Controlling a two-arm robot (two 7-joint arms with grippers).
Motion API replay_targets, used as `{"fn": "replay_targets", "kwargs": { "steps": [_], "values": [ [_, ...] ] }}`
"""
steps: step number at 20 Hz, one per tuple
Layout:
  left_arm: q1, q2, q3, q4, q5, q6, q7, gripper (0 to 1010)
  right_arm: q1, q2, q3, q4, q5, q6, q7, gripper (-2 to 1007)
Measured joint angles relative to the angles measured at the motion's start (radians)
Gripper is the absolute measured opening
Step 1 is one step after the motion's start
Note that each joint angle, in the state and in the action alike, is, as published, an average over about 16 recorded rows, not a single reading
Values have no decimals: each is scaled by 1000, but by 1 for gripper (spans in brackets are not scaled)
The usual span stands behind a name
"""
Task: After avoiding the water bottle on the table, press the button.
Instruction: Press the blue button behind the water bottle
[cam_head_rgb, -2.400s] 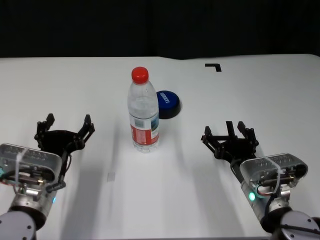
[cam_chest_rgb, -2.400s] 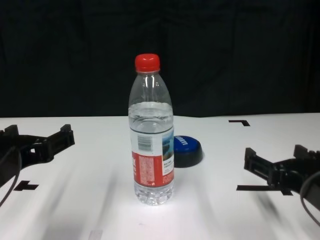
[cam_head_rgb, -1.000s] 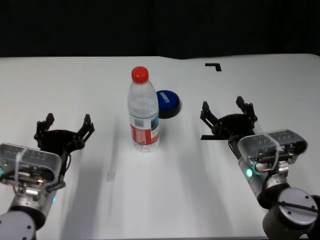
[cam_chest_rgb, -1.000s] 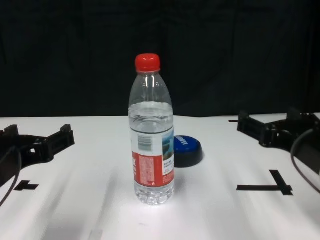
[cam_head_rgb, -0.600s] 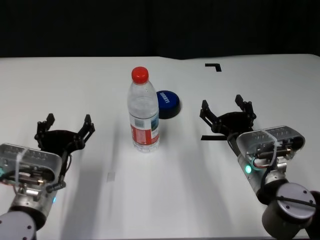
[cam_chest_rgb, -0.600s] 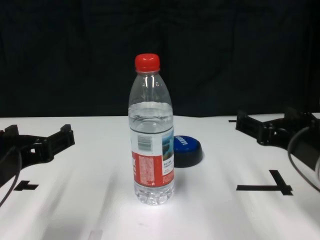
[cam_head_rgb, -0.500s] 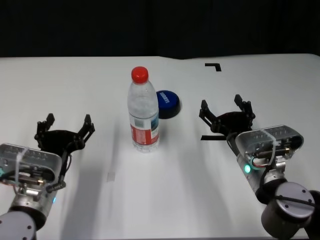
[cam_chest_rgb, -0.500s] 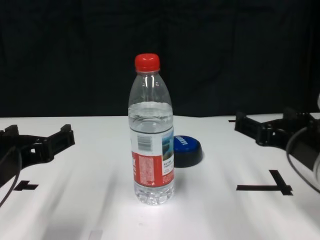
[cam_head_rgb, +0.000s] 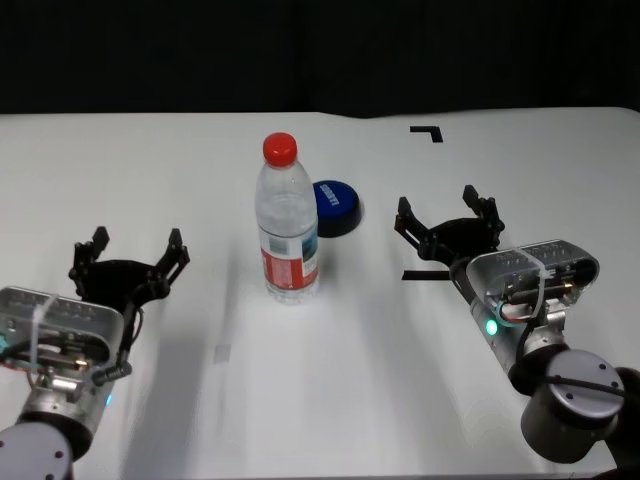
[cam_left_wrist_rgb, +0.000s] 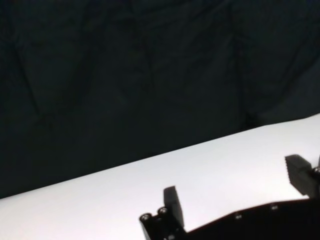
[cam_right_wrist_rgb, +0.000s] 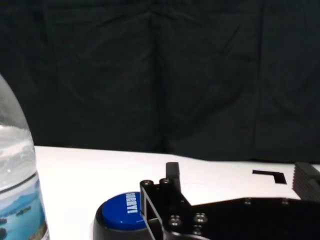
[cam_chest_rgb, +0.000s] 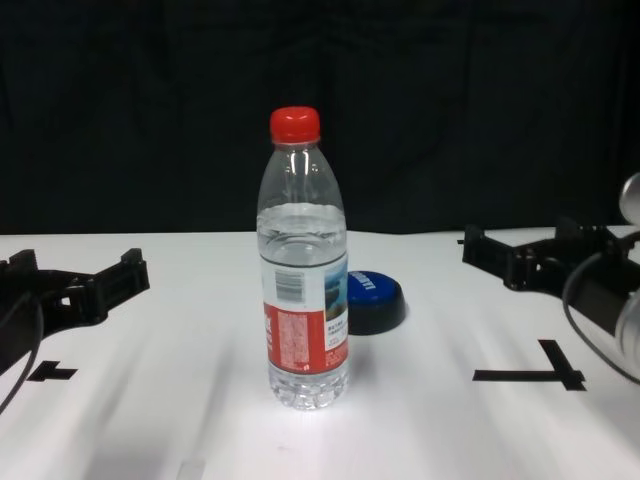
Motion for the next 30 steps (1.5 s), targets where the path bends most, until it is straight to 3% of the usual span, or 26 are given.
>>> {"fn": "replay_targets", "kwargs": {
  "steps": [18,30],
  "values": [
    [0,0,0,0,0,0,0,1003,110,-4,-9,118,-5,-7,27,1003],
    [0,0,0,0,0,0,0,1003,160,-6,-16,178,-21,-4,22,1003]
  ]
}}
